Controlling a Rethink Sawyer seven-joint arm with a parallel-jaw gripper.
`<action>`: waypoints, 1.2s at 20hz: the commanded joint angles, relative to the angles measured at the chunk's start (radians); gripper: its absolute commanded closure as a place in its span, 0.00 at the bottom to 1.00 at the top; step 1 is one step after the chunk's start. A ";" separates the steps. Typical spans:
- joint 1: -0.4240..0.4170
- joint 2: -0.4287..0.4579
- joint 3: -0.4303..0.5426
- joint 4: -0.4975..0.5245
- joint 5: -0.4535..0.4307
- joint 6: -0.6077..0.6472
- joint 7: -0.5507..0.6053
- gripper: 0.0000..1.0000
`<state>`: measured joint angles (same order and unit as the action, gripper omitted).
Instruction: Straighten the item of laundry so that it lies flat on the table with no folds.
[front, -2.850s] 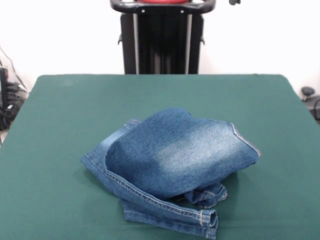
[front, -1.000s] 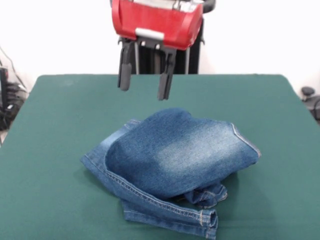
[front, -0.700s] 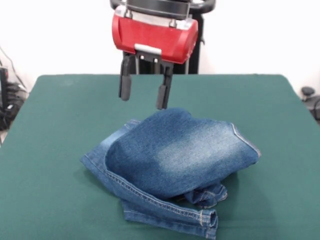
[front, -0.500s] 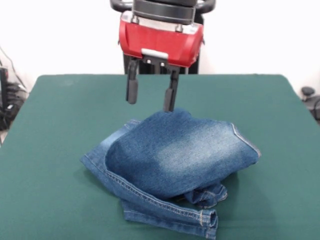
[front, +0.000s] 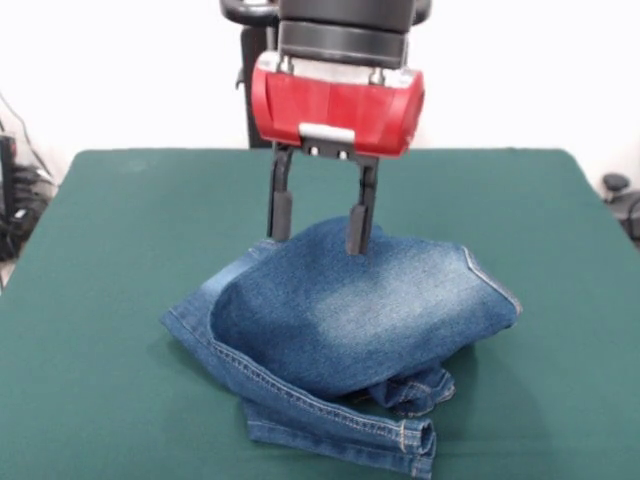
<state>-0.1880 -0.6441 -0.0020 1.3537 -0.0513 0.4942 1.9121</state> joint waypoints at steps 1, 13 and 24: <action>-0.029 0.125 0.166 0.191 -0.045 -0.099 0.001 0.00; -0.060 0.198 0.209 0.174 -0.077 -0.180 -0.002 0.00; -0.091 0.222 0.246 0.172 -0.118 -0.211 0.023 0.00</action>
<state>-0.2797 -0.4582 0.1200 1.3985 -0.1300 0.3083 1.9121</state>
